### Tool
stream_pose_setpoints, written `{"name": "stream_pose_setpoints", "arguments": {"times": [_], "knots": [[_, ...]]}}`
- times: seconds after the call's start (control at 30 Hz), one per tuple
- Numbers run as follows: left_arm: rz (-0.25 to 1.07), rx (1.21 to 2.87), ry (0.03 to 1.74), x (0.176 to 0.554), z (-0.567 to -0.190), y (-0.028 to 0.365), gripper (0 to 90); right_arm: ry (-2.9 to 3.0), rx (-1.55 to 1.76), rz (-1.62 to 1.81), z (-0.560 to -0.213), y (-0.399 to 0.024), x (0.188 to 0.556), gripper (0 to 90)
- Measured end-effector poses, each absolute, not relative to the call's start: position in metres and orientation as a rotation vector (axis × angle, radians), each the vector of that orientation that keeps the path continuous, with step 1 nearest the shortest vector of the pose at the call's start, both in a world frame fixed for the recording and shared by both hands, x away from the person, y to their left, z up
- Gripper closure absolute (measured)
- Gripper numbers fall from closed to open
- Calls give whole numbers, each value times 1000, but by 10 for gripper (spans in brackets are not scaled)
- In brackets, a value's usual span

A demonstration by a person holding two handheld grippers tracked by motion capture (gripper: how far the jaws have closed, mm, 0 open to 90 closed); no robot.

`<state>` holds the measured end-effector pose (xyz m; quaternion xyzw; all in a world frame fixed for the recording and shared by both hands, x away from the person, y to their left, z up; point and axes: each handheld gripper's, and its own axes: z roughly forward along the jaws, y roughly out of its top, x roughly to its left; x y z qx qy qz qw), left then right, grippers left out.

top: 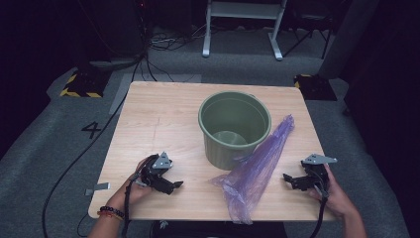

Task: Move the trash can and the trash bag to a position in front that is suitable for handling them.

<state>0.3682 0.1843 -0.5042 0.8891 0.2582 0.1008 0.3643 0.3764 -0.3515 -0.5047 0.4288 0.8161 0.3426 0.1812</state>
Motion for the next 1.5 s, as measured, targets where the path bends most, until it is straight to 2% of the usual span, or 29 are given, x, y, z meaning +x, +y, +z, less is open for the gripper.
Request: {"name": "stream_pose_setpoints", "arguments": {"times": [0.2, 0.37, 0.4, 0.43, 0.47, 0.73, 0.97, 1.33, 1.5], "knots": [[265, 2286, 674, 368, -504, 184, 81, 2319, 1188, 976, -505, -353, 377, 12], [265, 2289, 669, 369, -504, 183, 74, 2333, 1162, 988, -504, -355, 376, 54], [265, 2289, 669, 369, -505, 183, 64, 2318, 1166, 987, -503, -357, 376, 115], [265, 2289, 669, 369, -505, 183, 61, 2318, 1166, 987, -503, -357, 376, 115], [265, 2291, 670, 369, -505, 183, 61, 2307, 1164, 991, -502, -358, 376, 168], [267, 2290, 681, 370, -505, 182, 48, 2167, 1161, 1146, -483, -376, 370, 180], [267, 2290, 681, 370, -505, 182, 47, 2136, 1094, 1194, -470, -375, 363, 186], [266, 2290, 681, 370, -505, 182, 47, 2158, 990, 1266, -452, -355, 361, 184], [266, 2290, 681, 370, -505, 182, 47, 2200, 892, 1241, -442, -327, 364, 168]]}}
